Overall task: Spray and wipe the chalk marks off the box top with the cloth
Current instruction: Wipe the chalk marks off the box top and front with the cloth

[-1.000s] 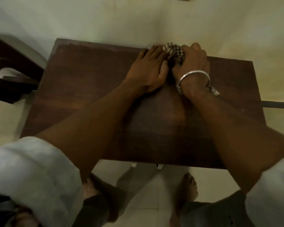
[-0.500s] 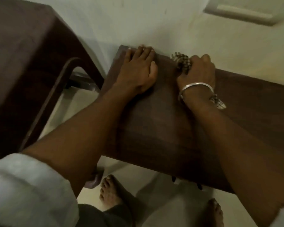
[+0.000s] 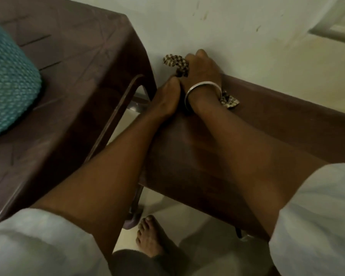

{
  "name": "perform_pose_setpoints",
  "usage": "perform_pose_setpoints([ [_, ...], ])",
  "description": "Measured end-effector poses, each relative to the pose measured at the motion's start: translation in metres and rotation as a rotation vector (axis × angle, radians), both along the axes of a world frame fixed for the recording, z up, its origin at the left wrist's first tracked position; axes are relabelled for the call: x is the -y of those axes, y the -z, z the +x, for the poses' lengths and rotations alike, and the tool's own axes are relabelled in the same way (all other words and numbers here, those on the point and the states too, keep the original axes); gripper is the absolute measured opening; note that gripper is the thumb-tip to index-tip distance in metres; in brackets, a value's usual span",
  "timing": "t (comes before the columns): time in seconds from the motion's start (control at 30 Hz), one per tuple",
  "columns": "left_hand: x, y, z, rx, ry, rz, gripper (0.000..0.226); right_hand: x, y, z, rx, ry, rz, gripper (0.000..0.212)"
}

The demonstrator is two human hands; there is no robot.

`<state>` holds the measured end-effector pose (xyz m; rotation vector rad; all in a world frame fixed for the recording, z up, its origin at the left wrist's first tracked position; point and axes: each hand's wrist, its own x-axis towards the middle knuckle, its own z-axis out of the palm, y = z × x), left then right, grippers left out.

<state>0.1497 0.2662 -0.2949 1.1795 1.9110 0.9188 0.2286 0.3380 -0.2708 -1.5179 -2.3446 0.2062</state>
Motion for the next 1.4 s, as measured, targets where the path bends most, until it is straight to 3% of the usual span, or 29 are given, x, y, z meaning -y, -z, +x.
perform_pose_setpoints([
  [0.17, 0.047, -0.001, 0.010, 0.255, -0.210, -0.045, 0.044, 0.059, 0.002, 0.004, -0.088, -0.050, -0.026, 0.019],
  [0.3, 0.096, -0.007, 0.018, 0.196, -0.311, -0.062, 0.039, 0.126, -0.003, 0.013, -0.117, -0.118, 0.000, 0.018],
  [0.43, 0.142, -0.010, 0.019, 0.298, -0.341, -0.034, 0.031, 0.183, -0.005, 0.024, -0.093, -0.151, -0.039, 0.025],
  [0.57, 0.187, 0.002, 0.023, 0.231, -0.261, -0.024, 0.028, 0.222, -0.008, 0.040, -0.076, -0.193, -0.092, 0.040],
  [0.7, 0.220, -0.002, 0.030, -0.068, 0.059, 0.184, 0.040, 0.262, 0.000, 0.078, -0.131, -0.138, -0.009, 0.033],
  [0.8, 0.219, 0.003, 0.031, -0.680, 0.264, 0.124, 0.067, 0.283, 0.003, 0.123, -0.128, -0.060, 0.042, 0.035],
  [0.87, 0.217, 0.001, 0.048, -0.917, 0.385, 0.100, 0.066, 0.290, 0.002, 0.156, -0.102, 0.035, 0.051, 0.035],
  [1.0, 0.203, -0.009, 0.095, -0.932, 0.673, 0.207, 0.068, 0.299, 0.004, 0.222, -0.056, 0.244, 0.082, 0.038],
  [1.2, 0.183, -0.031, 0.170, -0.577, 0.926, 0.205, 0.069, 0.311, 0.006, 0.295, -0.107, 0.314, 0.051, 0.046],
  [1.3, 0.179, -0.036, 0.176, -0.697, 1.090, 0.232, 0.069, 0.318, 0.016, 0.302, -0.252, 0.326, 0.078, 0.040],
  [1.4, 0.183, -0.048, 0.169, -0.884, 1.210, 0.121, 0.072, 0.337, 0.045, 0.305, -0.524, 0.418, 0.045, 0.029],
])
